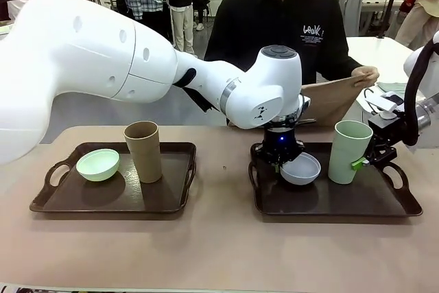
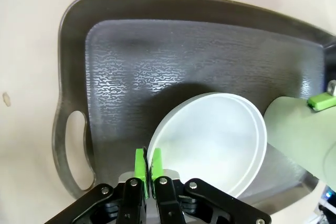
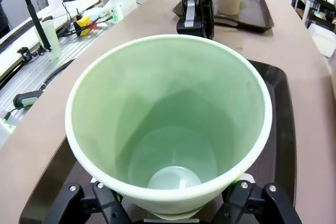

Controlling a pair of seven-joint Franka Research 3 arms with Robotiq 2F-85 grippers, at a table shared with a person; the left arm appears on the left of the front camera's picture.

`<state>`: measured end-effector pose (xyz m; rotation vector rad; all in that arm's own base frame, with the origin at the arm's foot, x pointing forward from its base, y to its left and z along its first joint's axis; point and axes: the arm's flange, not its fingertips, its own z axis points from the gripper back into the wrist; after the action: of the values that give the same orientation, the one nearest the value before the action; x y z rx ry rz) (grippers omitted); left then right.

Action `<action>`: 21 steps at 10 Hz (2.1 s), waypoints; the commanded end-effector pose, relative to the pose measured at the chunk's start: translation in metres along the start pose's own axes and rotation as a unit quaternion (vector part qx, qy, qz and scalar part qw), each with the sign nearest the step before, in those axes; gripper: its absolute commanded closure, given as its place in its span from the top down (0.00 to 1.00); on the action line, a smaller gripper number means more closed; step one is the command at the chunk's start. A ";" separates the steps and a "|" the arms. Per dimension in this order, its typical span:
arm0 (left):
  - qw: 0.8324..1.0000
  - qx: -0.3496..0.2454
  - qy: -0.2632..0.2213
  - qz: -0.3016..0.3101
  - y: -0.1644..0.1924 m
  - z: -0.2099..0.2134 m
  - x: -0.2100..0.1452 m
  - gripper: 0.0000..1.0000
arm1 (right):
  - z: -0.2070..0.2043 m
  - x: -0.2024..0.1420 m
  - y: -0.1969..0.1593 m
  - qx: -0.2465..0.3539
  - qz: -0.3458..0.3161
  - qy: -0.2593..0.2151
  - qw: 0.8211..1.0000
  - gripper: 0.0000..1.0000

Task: Set up a tray with a mat and arrange the tableware.
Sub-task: Pick up the Picnic Bowl and Reusable plastic cup from the Handle tray in front of the human's position and hold them in the air, then place the Picnic Bowl and Reusable plastic cup back onto the Handle tray in front of the human's position.

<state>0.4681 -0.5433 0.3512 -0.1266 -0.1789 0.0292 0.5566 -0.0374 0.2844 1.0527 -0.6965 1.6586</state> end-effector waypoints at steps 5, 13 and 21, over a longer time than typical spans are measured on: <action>0.998 -0.010 -0.057 0.004 0.011 0.142 -0.023 0.00 | 0.063 0.120 0.101 -0.067 0.112 0.016 0.991 0.24; 0.997 -0.021 -0.067 -0.013 0.001 0.182 -0.021 0.00 | 0.092 0.169 0.132 -0.080 0.124 0.027 0.989 0.24; 0.997 -0.021 -0.067 -0.013 0.001 0.182 -0.021 0.00 | 0.092 0.169 0.132 -0.080 0.124 0.027 0.989 0.24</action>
<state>0.4147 -0.5221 0.5224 -0.1537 -0.3146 0.0078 0.4392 -0.0823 0.4811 0.8373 -0.9323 1.7903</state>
